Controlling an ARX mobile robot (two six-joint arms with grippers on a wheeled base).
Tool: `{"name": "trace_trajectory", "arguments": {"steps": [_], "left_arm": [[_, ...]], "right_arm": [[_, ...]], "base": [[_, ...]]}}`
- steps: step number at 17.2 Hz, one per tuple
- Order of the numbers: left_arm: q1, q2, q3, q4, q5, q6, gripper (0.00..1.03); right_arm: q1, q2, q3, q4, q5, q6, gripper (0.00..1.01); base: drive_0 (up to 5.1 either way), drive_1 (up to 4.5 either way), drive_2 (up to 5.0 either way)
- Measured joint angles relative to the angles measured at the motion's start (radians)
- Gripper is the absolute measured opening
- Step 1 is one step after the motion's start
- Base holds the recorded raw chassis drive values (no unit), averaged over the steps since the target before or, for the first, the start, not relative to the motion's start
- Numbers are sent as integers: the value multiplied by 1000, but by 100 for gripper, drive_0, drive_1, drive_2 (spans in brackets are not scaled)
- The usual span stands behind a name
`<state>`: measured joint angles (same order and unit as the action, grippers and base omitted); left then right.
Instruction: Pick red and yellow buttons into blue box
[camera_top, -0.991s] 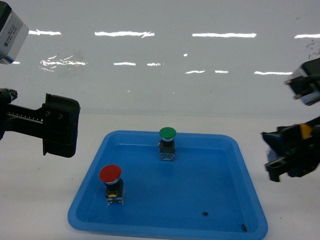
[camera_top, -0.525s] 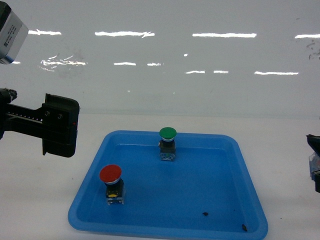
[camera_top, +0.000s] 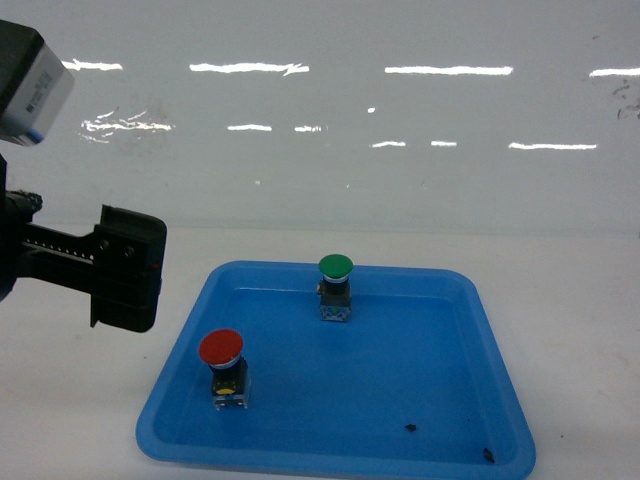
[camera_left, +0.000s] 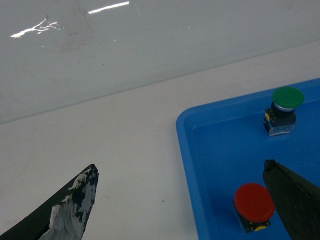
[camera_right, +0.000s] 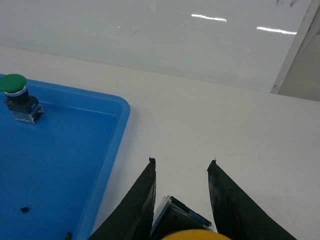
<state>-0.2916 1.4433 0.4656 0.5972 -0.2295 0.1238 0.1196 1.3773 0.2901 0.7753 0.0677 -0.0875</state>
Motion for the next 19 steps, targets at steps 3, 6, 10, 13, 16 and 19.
{"name": "trace_trajectory", "arguments": {"steps": [3,6,10,13,16,19], "left_arm": [[-27,112,80,-82,44,5,98],[-21,181,162,-167,91,-18,98],[-24,284,310,-357,186,-119,98],[-50,341,384,-463,249,-251,98],[-74,390,387,-466,240,-302,98],[-64,436,346,-419,238,-323,98]], "right_arm": [[0,0,0,0,0,0,29],[0,0,0,0,0,0,29],[0,0,0,0,0,0,29],[0,0,0,0,0,0,29],[0,0,0,0,0,0,29],[1,0,0,0,0,-1,29]], "base": [[0,0,0],[0,0,0],[0,0,0],[0,0,0],[0,0,0],[0,0,0]]}}
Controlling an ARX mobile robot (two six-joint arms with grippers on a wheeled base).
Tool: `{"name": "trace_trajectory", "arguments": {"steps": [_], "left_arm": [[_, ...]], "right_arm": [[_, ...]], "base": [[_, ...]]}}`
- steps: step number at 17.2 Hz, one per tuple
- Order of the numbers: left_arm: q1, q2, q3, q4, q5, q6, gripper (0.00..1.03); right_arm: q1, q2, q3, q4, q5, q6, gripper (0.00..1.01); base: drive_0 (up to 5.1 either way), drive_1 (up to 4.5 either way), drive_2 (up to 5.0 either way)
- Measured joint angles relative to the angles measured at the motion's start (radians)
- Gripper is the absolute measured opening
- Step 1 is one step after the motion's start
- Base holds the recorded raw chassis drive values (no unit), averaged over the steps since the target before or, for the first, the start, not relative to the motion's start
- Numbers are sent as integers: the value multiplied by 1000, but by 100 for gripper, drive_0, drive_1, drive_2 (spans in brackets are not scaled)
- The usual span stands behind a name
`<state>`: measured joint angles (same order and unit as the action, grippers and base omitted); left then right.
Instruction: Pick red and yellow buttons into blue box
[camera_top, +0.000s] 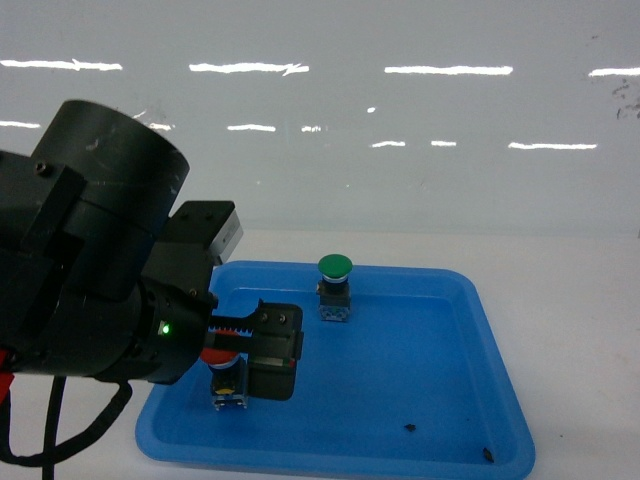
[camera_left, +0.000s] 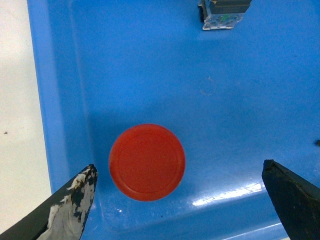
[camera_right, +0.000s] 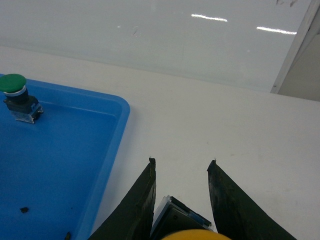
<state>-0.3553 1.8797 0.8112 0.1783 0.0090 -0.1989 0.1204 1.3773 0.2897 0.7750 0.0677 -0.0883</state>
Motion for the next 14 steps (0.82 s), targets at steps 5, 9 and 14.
{"name": "trace_trajectory", "arguments": {"steps": [5,9,14], "left_arm": [[77,107,-8,87,35,15,98],[103,136,20,111,77,23,98],[70,142,25,113,85,22,98]], "right_arm": [[4,0,0,0,0,0,29],[4,0,0,0,0,-1,29],[4,0,0,0,-1,-2,29]], "base": [[0,0,0],[0,0,0],[0,0,0]]}}
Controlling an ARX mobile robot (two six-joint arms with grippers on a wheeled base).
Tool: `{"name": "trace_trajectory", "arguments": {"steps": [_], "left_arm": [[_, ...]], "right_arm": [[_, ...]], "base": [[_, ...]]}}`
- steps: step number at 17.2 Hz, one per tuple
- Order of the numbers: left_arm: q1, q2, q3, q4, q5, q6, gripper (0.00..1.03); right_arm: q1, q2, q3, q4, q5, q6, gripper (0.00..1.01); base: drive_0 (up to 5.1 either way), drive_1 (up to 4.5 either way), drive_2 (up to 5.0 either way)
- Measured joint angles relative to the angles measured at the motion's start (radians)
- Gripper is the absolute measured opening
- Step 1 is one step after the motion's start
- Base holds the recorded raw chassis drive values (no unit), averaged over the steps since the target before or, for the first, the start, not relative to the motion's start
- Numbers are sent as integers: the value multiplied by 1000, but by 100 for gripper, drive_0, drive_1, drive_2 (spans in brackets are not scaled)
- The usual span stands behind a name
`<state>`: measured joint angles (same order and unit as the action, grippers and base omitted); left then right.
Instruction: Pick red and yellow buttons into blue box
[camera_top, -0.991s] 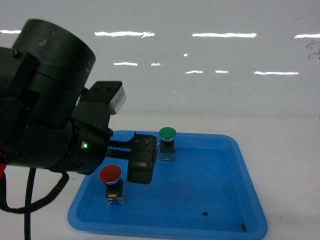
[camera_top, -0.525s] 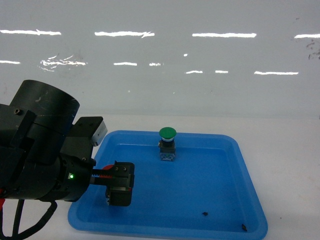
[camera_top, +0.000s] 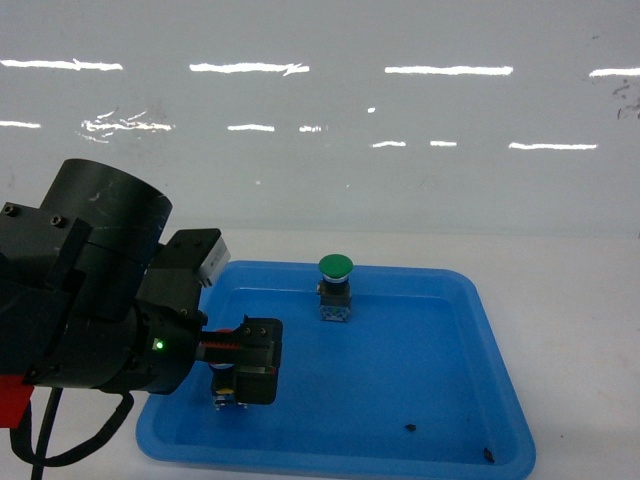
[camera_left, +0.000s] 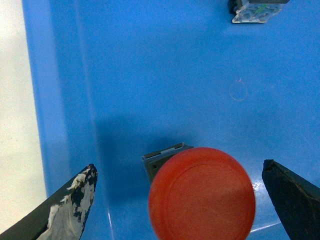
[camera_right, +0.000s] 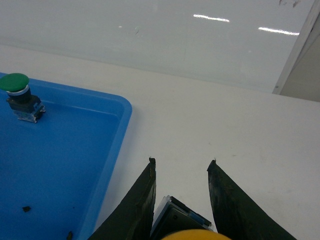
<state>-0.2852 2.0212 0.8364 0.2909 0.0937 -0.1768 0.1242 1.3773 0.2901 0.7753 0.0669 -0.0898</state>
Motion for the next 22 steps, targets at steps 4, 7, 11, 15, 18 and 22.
{"name": "trace_trajectory", "arguments": {"steps": [4,7,11,15,18,22], "left_arm": [[-8,18,-16,17,-13,5,76],[-6,33,-47,133,-3,19,24],[-7,14,-95,177,-5,19,23],[2,-148,-142,222,-8,27,23],[8,-283,-209,246,-47,35,23],[15,-435,-314,292,-128,53,23]], "right_arm": [[0,0,0,0,0,0,29],[0,0,0,0,0,0,29],[0,0,0,0,0,0,29],[0,0,0,0,0,0,29],[0,0,0,0,0,0,29],[0,0,0,0,0,0,29]], "base": [[0,0,0],[0,0,0],[0,0,0],[0,0,0],[0,0,0],[0,0,0]]}}
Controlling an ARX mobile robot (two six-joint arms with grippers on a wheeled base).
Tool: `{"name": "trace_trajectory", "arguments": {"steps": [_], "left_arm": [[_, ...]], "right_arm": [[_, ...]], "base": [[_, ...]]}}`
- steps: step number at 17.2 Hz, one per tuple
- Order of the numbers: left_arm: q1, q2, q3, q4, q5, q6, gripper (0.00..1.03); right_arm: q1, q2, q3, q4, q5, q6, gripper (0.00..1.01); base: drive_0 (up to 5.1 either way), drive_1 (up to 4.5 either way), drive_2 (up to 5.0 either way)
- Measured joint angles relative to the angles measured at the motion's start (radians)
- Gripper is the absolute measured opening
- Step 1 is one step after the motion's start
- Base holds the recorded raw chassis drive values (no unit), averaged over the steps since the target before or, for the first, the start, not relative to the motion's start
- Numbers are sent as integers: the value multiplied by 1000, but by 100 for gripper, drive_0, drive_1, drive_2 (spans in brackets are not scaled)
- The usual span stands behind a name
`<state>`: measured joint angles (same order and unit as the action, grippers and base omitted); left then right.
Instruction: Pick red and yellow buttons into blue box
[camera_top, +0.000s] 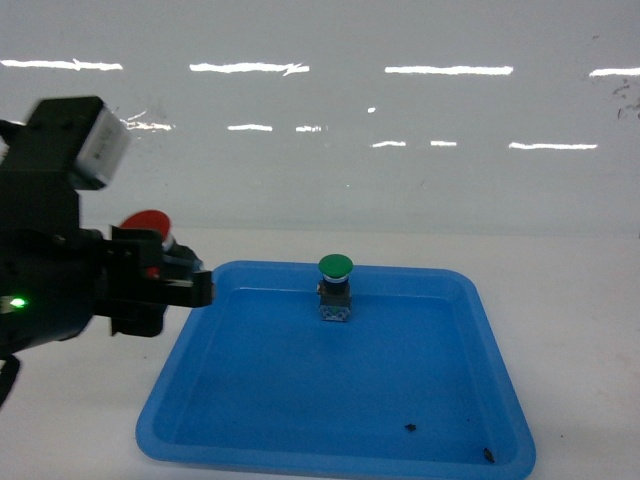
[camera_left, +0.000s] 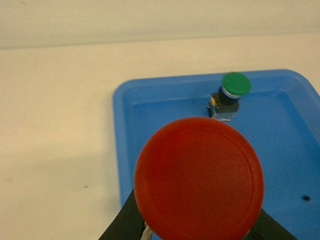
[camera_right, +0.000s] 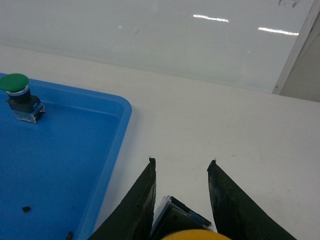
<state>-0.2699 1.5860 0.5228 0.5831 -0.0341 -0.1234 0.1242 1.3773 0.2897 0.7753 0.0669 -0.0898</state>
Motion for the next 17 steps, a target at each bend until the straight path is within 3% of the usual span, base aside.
{"name": "trace_trajectory", "arguments": {"steps": [5,8,11,17], "left_arm": [[-2,-255,-159,41,-70,45,23],[-47,-521,-285,-31,-179,106,23],[-67,-580,-283,-27,-183,109,23],[-65,-569,-284,-31,-187,109,23]], "right_arm": [[0,0,0,0,0,0,29],[0,0,0,0,0,0,29],[0,0,0,0,0,0,29],[0,2,0,0,0,0,29]], "base": [[0,0,0],[0,0,0],[1,-80,81],[10,-395,415]]}}
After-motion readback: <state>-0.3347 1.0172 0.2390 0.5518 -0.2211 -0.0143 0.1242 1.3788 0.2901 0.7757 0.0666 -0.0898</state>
